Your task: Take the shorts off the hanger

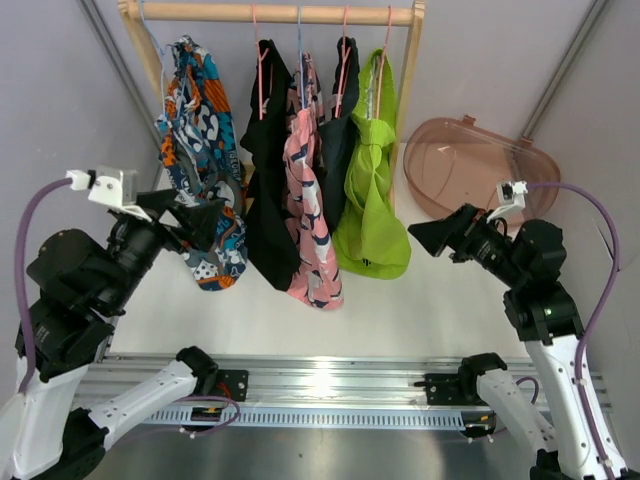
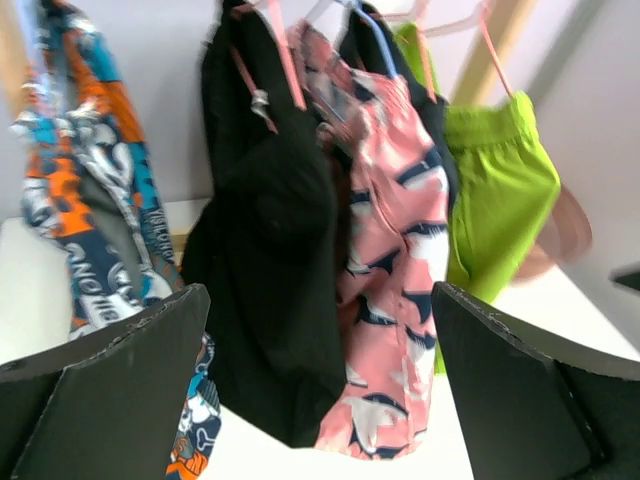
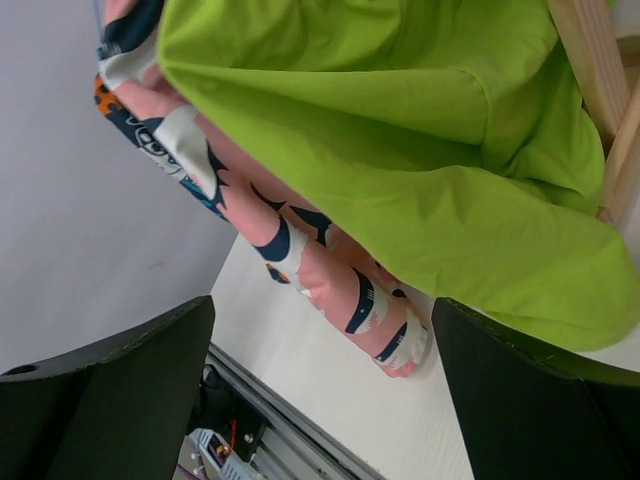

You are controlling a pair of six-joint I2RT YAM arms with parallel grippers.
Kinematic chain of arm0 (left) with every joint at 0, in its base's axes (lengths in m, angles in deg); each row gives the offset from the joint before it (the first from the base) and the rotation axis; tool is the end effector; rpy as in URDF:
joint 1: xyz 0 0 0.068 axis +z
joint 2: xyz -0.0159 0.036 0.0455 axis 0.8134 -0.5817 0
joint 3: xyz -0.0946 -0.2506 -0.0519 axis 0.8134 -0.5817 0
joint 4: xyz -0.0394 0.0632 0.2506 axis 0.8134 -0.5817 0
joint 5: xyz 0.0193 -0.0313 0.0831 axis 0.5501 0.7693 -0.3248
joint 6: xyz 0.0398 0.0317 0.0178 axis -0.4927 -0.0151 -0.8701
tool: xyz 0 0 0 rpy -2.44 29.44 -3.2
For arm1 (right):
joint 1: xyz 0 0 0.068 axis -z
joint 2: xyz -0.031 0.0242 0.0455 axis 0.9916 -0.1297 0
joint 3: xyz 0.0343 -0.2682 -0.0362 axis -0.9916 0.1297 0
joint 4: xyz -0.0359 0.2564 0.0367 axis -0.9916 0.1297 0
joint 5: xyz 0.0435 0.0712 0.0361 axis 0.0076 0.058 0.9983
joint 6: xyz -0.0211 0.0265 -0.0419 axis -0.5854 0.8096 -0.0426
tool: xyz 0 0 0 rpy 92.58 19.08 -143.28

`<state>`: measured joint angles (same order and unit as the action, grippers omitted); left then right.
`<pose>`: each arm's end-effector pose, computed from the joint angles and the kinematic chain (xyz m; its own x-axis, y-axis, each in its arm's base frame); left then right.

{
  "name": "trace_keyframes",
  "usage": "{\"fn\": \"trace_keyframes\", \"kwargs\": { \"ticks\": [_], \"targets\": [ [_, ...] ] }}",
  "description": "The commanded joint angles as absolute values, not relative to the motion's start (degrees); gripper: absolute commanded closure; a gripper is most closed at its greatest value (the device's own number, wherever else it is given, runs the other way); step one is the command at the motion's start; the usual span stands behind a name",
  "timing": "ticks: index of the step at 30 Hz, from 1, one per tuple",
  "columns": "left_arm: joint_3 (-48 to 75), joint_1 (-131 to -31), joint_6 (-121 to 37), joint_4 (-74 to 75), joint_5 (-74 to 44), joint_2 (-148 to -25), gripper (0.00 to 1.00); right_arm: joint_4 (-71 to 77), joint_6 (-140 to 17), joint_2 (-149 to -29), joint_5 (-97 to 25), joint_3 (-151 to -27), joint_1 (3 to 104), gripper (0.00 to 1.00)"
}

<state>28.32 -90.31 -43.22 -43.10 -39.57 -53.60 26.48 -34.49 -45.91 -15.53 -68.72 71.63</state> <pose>0.0589 -0.0302 0.5105 -0.0198 -0.1884 -0.9819 0.3337 0.9245 -0.1842 0.1271 0.0414 0.3939 -0.4479 0.4190 -0.7898 -0.4471 0.6600 0.6037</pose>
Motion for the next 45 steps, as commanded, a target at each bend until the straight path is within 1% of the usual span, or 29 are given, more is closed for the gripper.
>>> {"fn": "trace_keyframes", "kwargs": {
  "ticks": [1, 3, 5, 6, 8, 9, 13, 15, 16, 19, 20, 23, 24, 26, 27, 30, 36, 45],
  "targets": [
    [24.3, -90.7, -47.6, -37.4, -31.4, -51.6, 0.01, 22.7, -32.1, -47.6, -17.8, -70.9, 71.4, 0.01],
    [26.2, -90.7, -46.2, -36.7, -31.8, -53.6, 0.01, 21.0, -29.2, -47.1, -20.8, -69.7, 72.0, 0.0],
    [28.3, -90.7, -47.0, -37.5, -29.4, -56.4, 0.01, 15.9, -26.5, -45.6, -20.1, -65.9, 72.4, 0.01],
    [32.5, -90.7, -47.3, -37.6, -28.5, -57.9, 0.01, 15.9, -26.0, -45.3, -21.6, -65.3, 72.6, 0.01],
    [35.0, -90.7, -47.1, -37.1, -26.5, -62.5, 0.01, 20.1, -27.4, -45.9, -24.2, -65.6, 72.7, 0.01],
    [39.0, -90.7, -46.9, -36.8, -25.9, -63.9, 0.01, 21.3, -28.2, -46.5, -25.2, -66.3, 72.7, 0.01],
    [44.9, -90.7, -45.9, -32.2, -23.8, -70.0, 0.01, 20.9, -30.7, -47.4, -25.2, -68.6, 71.6, 0.01],
    [46.8, -90.7, -44.2, -29.9, -20.5, -75.4, 0.01, 21.9, -33.1, -46.7, -26.2, -70.6, 71.0, 0.01],
    [50.0, -90.7, -43.5, -29.4, -18.6, -79.7, 0.01, 23.9, -34.1, -46.5, -27.2, -71.3, 70.9, 0.0],
    [52.9, -90.7, -41.2, -26.1, -16.3, -85.9, 0.01, 27.3, -37.5, -44.9, -28.8, -73.4, 70.8, 0.01],
    [54.2, -90.8, -40.7, -25.1, -15.7, -89.9, 0.02, 29.2, -38.1, -44.4, -29.1, -73.6, 70.7, 0.0],
    [58.7, -91.3, -39.2, -22.7, -14.2, -96.7, 0.02, 31.7, -39.3, -42.0, -28.9, -73.3, 70.8, 0.01],
    [64.3, -91.6, -38.7, -22.8, -13.4, -101.6, 0.03, 32.3, -39.4, -41.5, -28.6, -73.1, 70.8, 0.01],
    [68.6, -92.7, -38.1, -23.9, -13.4, -106.5, 0.03, 33.2, -39.8, -39.7, -27.8, -72.1, 70.7, 0.01],
    [75.4, -93.2, -38.1, -24.3, -14.4, -111.1, 0.03, 33.8, -40.0, -39.2, -27.7, -71.9, 70.7, 0.01],
    [82.8, -95.4, -38.7, -25.1, -18.1, -116.5, 0.04, 35.3, -41.1, -37.5, -27.7, -71.1, 70.7, 0.01],
    [82.8, -95.8, -35.3, -20.8, -20.6, -120.8, 0.03, 38.1, -43.3, -35.8, -27.5, -70.9, 70.8, 0.0],
    [82.6, -96.8, -35.2, -20.4, -25.2, -124.6, 0.03, 42.1, -46.7, -34.2, -30.0, -72.2, 70.9, 0.01]
  ]
}}
